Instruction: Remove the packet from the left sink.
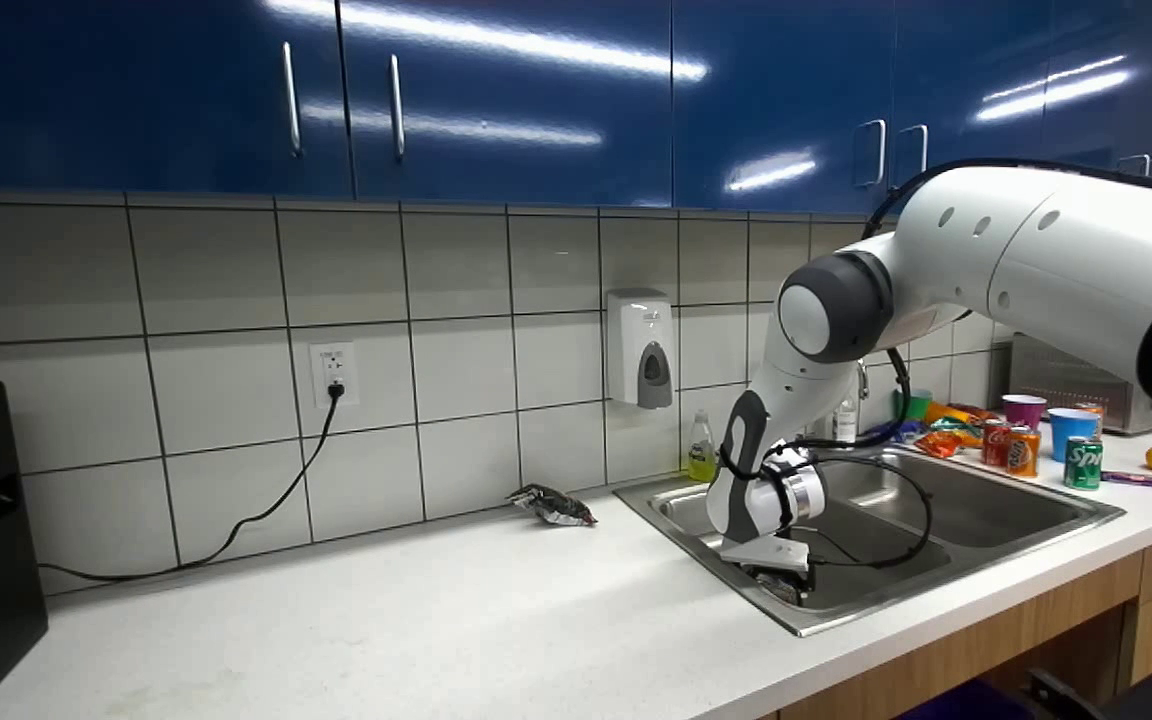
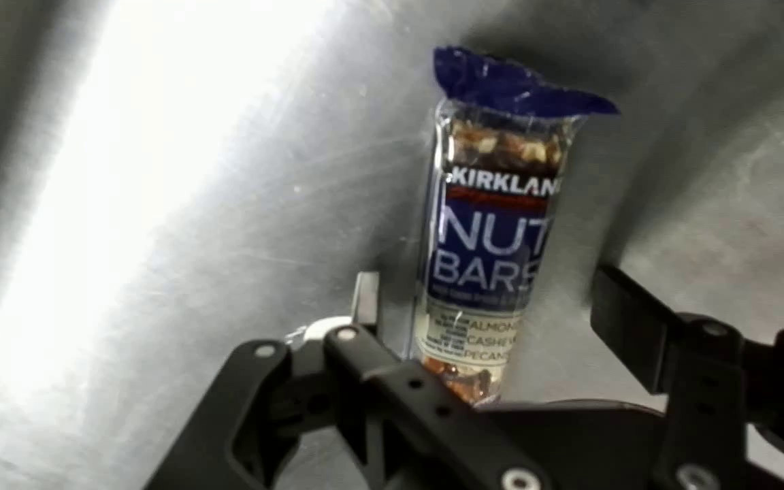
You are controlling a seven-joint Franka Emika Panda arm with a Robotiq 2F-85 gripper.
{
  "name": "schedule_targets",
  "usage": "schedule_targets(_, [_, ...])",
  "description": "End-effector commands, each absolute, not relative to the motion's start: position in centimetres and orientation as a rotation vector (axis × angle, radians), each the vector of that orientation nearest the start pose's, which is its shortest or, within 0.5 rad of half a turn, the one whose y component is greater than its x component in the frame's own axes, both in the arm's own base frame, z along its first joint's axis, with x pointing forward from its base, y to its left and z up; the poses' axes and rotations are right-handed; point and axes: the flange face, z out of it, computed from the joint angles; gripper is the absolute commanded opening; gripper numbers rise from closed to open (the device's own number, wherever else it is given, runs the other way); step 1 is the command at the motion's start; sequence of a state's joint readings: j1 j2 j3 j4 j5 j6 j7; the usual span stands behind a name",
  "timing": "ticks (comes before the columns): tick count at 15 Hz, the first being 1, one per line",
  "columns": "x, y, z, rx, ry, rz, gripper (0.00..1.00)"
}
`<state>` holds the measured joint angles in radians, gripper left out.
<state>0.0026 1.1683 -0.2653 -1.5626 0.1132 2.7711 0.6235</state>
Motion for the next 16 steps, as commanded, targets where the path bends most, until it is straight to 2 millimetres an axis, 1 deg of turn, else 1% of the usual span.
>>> schedule_targets(1, [64.2, -16.7, -2.4, -3.024, 1.353, -0.171, 0.49])
schedule_targets(4, [64.4, -16.9, -2.5, -3.022, 1.360, -0.179, 0.25])
schedule_targets(6, [64.4, -17.2, -2.5, -3.022, 1.372, -0.176, 0.13])
schedule_targets(10, [64.6, -17.2, -2.1, -3.023, 1.369, -0.178, 0.13])
schedule_targets(16, [65.8, -16.3, 1.4, -3.016, 1.324, -0.278, 0.13])
